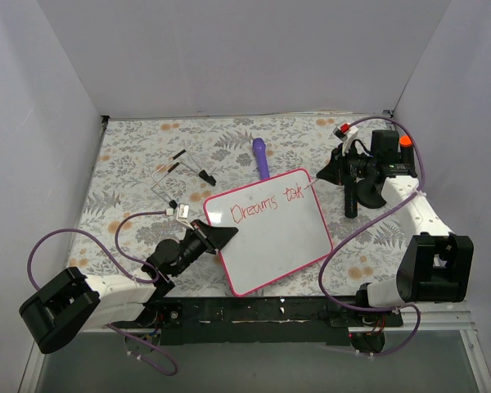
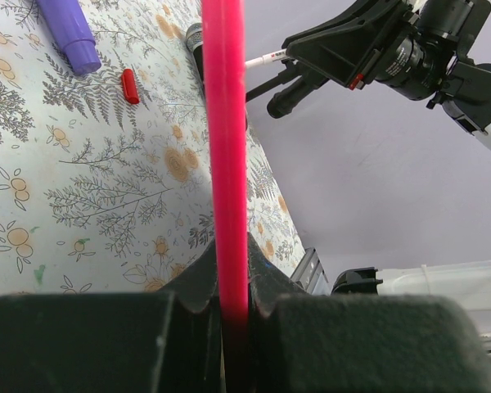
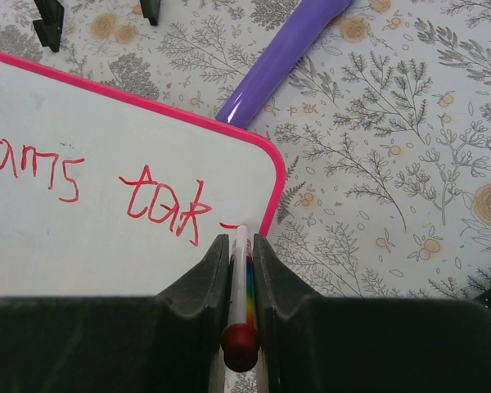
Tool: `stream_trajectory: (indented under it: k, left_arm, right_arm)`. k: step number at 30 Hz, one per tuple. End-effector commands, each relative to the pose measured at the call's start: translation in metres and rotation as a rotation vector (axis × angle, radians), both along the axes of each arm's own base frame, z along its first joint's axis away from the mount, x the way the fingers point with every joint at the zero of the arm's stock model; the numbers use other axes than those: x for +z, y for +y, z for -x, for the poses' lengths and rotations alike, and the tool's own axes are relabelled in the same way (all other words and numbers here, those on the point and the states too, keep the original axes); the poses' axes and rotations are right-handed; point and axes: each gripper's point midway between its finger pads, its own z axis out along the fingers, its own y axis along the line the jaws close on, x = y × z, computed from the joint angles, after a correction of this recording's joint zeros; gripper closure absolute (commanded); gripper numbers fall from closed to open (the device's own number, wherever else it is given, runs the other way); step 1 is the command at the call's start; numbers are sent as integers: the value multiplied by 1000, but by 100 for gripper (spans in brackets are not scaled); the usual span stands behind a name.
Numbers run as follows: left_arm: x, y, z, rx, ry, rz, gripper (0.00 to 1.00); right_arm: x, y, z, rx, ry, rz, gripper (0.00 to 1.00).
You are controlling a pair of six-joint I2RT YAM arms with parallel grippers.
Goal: Write a sentence on the whiteboard
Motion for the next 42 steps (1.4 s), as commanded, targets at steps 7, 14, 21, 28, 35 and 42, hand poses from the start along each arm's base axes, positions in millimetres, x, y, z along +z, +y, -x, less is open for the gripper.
stream_trajectory:
  k: [7,14,21,28,35,42]
  left_arm:
    - [51,0,5,-20,-129,142,100]
    - [52,0,4,-17,-130,143,100]
    - [51,1,4,-17,-130,143,100]
    - [50,1,4,-17,-127,142,100]
    - [51,1,4,-17,-128,143,100]
    - [51,0,4,-19,-128,143,100]
  right_arm:
    - [28,1,-27,-18,-88,2,99]
    - [23,16,-16,43,-72,-16,99]
    - [9,18,2,76,-39,6,99]
    - [-4,12,17,76,-18,47,99]
    - [-5,1,15,17,-33,105,99]
    - [25,-1,-4,-1,-95,114,99]
